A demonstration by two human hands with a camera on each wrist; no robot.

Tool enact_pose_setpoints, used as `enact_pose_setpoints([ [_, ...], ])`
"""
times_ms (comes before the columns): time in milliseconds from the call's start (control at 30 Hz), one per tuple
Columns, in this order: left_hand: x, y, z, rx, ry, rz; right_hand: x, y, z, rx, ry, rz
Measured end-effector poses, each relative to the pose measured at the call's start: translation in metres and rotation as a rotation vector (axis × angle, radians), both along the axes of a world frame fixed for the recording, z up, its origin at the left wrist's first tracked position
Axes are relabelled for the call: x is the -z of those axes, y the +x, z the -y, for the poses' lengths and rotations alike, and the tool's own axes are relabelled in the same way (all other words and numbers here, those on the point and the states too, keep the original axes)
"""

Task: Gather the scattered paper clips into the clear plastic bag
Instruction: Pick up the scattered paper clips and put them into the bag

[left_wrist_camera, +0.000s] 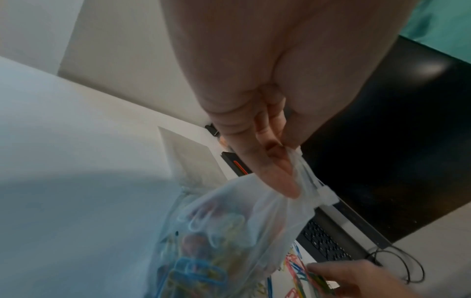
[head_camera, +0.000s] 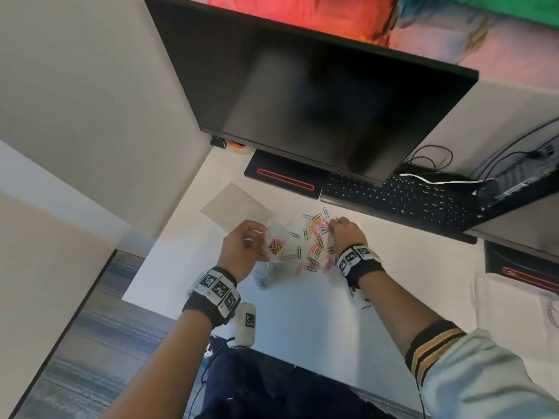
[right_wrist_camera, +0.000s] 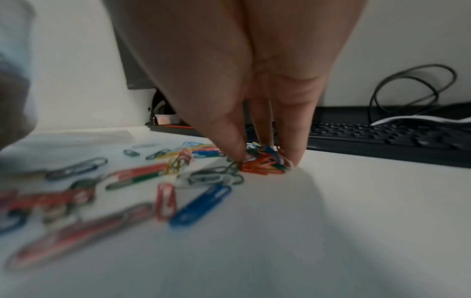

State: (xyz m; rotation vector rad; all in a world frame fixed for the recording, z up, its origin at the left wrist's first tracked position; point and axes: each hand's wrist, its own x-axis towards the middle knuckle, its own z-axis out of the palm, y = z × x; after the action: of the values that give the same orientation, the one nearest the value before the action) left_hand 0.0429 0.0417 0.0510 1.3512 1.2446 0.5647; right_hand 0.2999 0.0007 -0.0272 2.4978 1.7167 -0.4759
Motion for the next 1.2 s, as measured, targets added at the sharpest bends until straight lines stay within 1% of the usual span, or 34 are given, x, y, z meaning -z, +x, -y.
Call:
enact_pose_setpoints([
  [100,0.0,0.004,0.001,0.047,0.028,-0.04,-0.008,0.007,0.002,0.008,-0.041,0.026],
  [167,0.001,0.007,0.002,0.061,0.027,-0.043,-0.012,0.017,0.004,0.111,0.016,-0.054],
  [200,0.002,0.008,0.002,0.061,0.02,-0.038,-0.016,0.021,0.005,0.192,0.049,-0.116],
  [233,0.003,0.009,0.002,0.056,0.012,-0.037,-0.019,0.027,0.008,0.281,0.085,-0.203],
  [300,0.004,0.009,0.001,0.046,-0.005,-0.034,-0.027,0.035,0.013,0.478,0.163,-0.458],
  [333,0.005,0.009,0.0,0.042,-0.013,-0.032,-0.032,0.037,0.015,0.549,0.197,-0.596],
  [367,0.006,0.009,0.0,0.037,-0.02,-0.032,-0.04,0.035,0.016,0.583,0.218,-0.715],
  [433,0.007,0.009,-0.001,0.033,-0.032,-0.036,-0.057,0.025,0.015,0.59,0.214,-0.946],
  [500,0.007,0.011,-0.001,0.046,-0.037,-0.05,-0.076,0.003,0.01,0.585,0.187,-1.216],
  [533,0.007,0.013,0.0,0.052,-0.039,-0.057,-0.082,-0.01,0.007,0.57,0.169,-1.321],
  [567,0.006,0.014,0.0,0.056,-0.042,-0.062,-0.084,-0.021,0.004,0.566,0.151,-1.399],
  [633,0.005,0.019,0.001,0.064,-0.055,-0.068,-0.086,-0.042,0.0,0.573,0.111,-1.472],
  [667,0.005,0.02,0.002,0.069,-0.057,-0.074,-0.082,-0.05,-0.002,0.578,0.103,-1.471],
  [700,0.005,0.022,0.002,0.074,-0.053,-0.078,-0.079,-0.057,-0.004,0.572,0.089,-1.433],
  [767,0.005,0.024,0.003,0.076,-0.041,-0.077,-0.074,-0.069,-0.008,0.507,0.074,-1.248],
  [867,0.004,0.027,0.004,0.082,-0.005,-0.074,-0.073,-0.082,-0.012,0.389,0.143,-0.937],
  [967,0.004,0.028,0.005,0.092,0.005,-0.077,-0.077,-0.091,-0.014,0.184,0.217,-0.65],
  [1033,0.005,0.027,0.005,0.11,0.014,-0.084,-0.077,-0.092,-0.015,0.109,0.204,-0.567],
  [1133,0.006,0.024,0.004,0.122,0.016,-0.091,-0.08,-0.092,-0.017,0.046,0.119,-0.479],
  [1200,0.007,0.023,0.005,0.119,0.013,-0.084,-0.083,-0.093,-0.017,0.007,0.082,-0.446],
])
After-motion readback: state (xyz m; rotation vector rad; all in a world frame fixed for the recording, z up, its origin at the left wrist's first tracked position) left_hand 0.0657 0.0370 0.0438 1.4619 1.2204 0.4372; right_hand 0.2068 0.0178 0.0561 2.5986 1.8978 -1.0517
